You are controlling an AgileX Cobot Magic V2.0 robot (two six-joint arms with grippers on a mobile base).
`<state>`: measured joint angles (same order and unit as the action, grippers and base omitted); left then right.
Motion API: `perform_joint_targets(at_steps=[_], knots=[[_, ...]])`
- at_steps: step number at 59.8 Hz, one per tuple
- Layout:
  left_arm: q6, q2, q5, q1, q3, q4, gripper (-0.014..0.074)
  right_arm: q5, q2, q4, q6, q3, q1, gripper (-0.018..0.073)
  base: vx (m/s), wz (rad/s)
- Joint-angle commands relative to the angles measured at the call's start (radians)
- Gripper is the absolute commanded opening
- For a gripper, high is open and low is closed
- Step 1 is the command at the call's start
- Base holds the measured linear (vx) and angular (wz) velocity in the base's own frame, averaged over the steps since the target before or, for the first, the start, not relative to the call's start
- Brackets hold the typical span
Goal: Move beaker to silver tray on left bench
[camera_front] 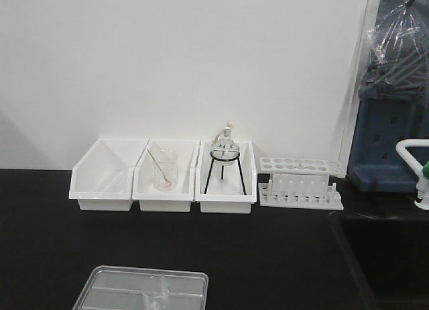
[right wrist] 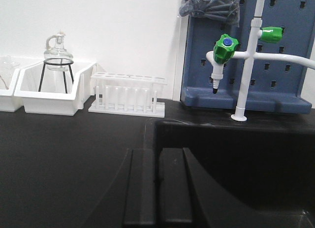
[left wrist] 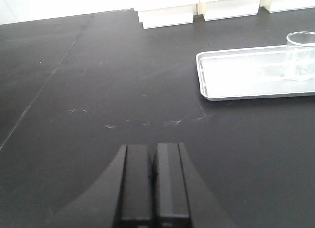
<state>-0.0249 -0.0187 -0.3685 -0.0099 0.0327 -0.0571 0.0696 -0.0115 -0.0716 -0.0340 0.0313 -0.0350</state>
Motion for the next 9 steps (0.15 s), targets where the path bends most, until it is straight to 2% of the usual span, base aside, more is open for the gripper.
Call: perform_joint_targets(at_steps=[1, 9], knots=[[0.002, -0.007, 0.081, -0.005, 0.02, 0.003, 0.0001, -0.075, -0.01, -0.003, 0.005, 0.005, -0.006, -0.0013, 0.0, 0.0], [0.002, -0.007, 0.081, -0.005, 0.02, 0.003, 0.0001, -0.075, -0.01, -0.003, 0.005, 0.005, -0.006, -0.0013, 0.0, 0.0]])
